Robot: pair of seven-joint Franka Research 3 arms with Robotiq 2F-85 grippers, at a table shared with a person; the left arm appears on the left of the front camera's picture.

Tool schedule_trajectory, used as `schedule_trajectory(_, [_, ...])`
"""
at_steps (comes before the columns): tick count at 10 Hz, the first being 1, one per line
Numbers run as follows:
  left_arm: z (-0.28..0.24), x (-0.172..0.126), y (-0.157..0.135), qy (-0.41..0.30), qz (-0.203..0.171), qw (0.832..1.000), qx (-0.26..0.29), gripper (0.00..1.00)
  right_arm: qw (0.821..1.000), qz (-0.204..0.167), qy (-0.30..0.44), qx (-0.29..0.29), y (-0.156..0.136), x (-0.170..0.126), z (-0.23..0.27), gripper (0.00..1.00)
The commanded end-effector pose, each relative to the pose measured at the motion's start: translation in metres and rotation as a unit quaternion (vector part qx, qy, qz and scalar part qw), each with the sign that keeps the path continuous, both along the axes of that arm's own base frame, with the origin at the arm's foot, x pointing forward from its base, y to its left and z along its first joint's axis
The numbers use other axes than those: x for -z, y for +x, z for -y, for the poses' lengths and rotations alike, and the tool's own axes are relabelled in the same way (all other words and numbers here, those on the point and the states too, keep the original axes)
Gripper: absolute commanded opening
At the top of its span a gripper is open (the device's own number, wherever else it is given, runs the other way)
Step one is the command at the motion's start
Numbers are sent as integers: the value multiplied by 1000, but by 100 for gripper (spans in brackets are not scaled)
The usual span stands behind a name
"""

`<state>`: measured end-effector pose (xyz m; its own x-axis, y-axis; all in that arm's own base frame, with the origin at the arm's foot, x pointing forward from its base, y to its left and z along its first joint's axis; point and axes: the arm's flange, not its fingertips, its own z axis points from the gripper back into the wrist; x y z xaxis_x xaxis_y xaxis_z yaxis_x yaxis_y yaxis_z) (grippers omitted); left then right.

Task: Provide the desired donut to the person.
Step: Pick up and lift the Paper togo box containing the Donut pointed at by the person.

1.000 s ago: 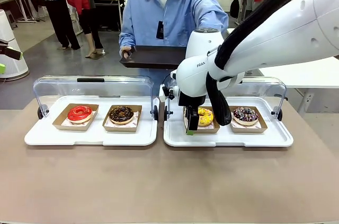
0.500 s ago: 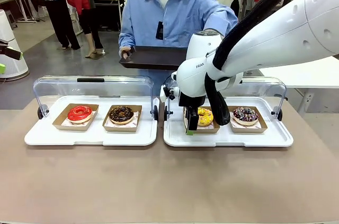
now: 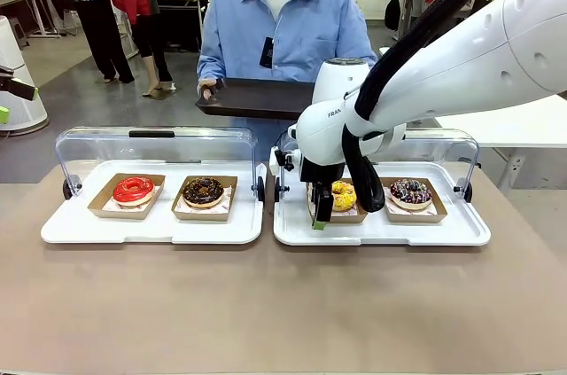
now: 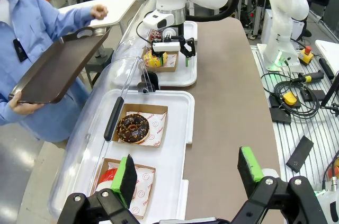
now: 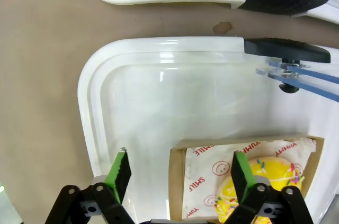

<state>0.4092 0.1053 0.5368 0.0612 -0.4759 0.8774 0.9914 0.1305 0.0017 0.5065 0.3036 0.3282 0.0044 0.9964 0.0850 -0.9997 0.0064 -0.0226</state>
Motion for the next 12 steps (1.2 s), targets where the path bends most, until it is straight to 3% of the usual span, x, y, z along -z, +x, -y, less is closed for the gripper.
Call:
schedule_trajectory(1, [-1, -1, 0, -2, 1, 1000, 1, 100, 1000, 1, -8, -19, 5, 2, 0, 41])
schedule_trajectory(2, [-1, -1, 0, -2, 1, 1000, 1, 100, 1000, 2, -9, -21, 5, 2, 0, 11])
schedule_trajectory(3, [-1, -1, 0, -2, 1, 1000, 1, 100, 1000, 3, -8, -21, 5, 3, 1, 0])
schedule_trajectory(6, [-1, -1, 0, -2, 1, 1000, 1, 100, 1000, 4, -6, -22, 4, 4, 2, 3])
schedule_trajectory(9, [-1, -1, 0, -2, 1, 1000, 1, 100, 1000, 3, -4, -21, 4, 4, 3, 0])
schedule_trajectory(12, [-1, -1, 0, -2, 1, 1000, 1, 100, 1000, 10, -17, -13, -14, -9, -4, 0])
